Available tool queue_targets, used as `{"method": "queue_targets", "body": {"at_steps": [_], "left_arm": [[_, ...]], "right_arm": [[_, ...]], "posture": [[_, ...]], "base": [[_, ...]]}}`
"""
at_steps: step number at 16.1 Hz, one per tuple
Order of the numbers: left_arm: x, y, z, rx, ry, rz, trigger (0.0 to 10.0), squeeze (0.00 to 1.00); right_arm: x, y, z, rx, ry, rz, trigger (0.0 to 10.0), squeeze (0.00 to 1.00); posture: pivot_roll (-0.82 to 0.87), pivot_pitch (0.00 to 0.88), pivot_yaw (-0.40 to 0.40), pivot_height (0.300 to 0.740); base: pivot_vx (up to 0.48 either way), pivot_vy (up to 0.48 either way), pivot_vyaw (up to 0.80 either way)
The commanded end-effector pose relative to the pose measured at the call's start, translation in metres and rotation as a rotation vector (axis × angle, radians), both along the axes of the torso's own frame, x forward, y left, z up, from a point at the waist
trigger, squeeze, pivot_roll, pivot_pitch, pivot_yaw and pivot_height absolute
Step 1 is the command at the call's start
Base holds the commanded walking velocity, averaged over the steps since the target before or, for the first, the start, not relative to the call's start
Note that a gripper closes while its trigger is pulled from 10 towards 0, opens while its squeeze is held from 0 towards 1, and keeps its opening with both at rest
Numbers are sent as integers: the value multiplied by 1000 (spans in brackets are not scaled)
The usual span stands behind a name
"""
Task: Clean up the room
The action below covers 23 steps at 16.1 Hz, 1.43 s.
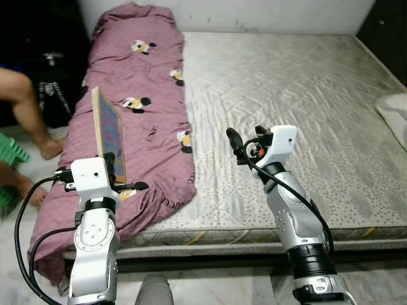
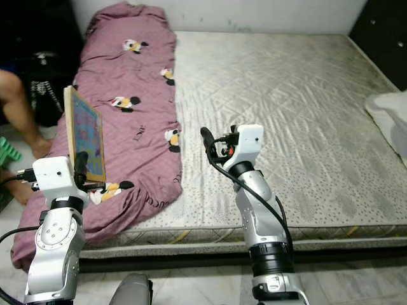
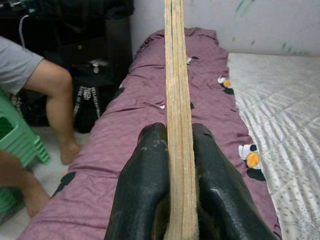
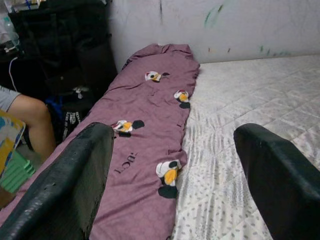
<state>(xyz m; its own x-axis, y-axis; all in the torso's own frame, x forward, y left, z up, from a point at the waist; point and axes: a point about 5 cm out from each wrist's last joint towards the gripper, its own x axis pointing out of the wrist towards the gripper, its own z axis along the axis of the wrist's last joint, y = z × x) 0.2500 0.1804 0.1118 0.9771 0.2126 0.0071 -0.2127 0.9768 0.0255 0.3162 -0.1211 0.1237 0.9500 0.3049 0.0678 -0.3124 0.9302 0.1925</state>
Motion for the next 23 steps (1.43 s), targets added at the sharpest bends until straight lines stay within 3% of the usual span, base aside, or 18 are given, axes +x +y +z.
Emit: {"method": "queue_targets", "body": {"at_steps": [1,7,10,16,23], "left_arm": [[4,-7,9,4,-52,-24,10000,0],[8,-15,8,-7,-61,-45,10000,0],[10,-17,10,-5,-66,-54,10000,0],[8,-16,10,-10,-65,-48,10000,0],[6,-16,9,-17,-66,-68,10000,0]], "right_arm": [[-2,-2,-3,-20,12,5,10000,0],[-7,-20,-15,-74,54,-87,10000,0],[-8,-16,-14,-130,31,-56,10000,0],[-8,-15,-15,-120,38,-66,10000,0],[-9,-16,-18,-107,53,-83,10000,0]], "posture": [[10,9,-33,740],[-5,25,-31,740],[-4,30,-32,740],[4,41,-36,740],[5,51,-37,740]], "base": [[0,0,0],[0,0,0],[0,0,408],[0,0,776],[0,-45,0]]}}
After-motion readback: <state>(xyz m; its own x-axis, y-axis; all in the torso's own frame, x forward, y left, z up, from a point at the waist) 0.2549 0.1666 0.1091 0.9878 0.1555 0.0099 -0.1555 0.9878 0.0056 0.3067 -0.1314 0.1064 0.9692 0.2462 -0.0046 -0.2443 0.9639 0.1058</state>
